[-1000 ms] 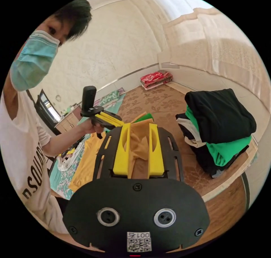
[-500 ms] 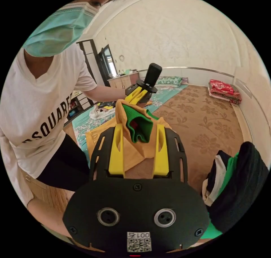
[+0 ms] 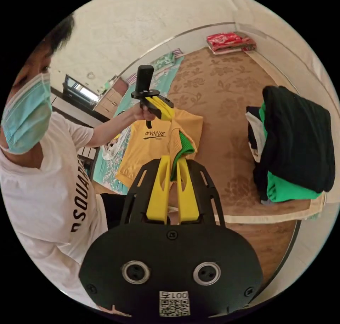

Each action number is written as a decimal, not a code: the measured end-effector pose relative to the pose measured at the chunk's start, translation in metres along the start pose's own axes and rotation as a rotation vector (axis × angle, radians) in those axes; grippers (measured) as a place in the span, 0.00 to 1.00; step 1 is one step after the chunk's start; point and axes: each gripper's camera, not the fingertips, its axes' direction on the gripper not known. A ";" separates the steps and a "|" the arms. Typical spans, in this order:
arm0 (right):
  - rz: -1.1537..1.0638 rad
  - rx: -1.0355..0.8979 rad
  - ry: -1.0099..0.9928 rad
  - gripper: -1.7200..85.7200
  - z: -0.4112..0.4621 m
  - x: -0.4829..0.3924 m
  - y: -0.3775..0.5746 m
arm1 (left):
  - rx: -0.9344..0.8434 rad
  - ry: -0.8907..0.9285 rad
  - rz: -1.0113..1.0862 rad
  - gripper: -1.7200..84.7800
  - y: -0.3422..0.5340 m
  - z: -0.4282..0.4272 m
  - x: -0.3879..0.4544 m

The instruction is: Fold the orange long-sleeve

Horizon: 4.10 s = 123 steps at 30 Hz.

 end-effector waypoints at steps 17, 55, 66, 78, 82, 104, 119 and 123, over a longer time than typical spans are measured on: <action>0.626 0.092 0.000 0.04 0.023 0.145 -0.021 | 0.223 -0.278 -0.291 0.06 0.015 0.037 -0.056; -0.111 0.181 0.010 0.04 0.199 -0.130 -0.288 | 0.328 -0.688 -0.829 0.01 0.318 -0.187 0.049; -0.282 -0.331 -0.090 0.10 0.433 -0.185 -0.327 | 0.694 -0.482 -0.956 0.02 0.534 -0.322 0.166; -0.425 -0.430 -0.036 0.15 0.452 -0.196 -0.315 | 0.833 -0.234 -0.949 0.15 0.612 -0.363 0.209; -0.308 -0.321 0.159 0.15 0.429 -0.157 -0.335 | 0.596 -0.456 -1.028 0.11 0.580 -0.379 0.208; -0.368 -0.282 0.660 0.05 0.472 -0.098 -0.307 | 0.607 -0.474 -1.285 0.07 0.547 -0.454 0.211; -0.338 -0.173 0.541 0.11 0.450 -0.025 -0.289 | 0.095 -0.394 -0.659 0.11 0.179 -0.418 -0.026; -0.332 -0.116 0.486 0.07 0.439 -0.010 -0.284 | -0.082 -0.393 -0.729 0.07 0.142 -0.397 -0.068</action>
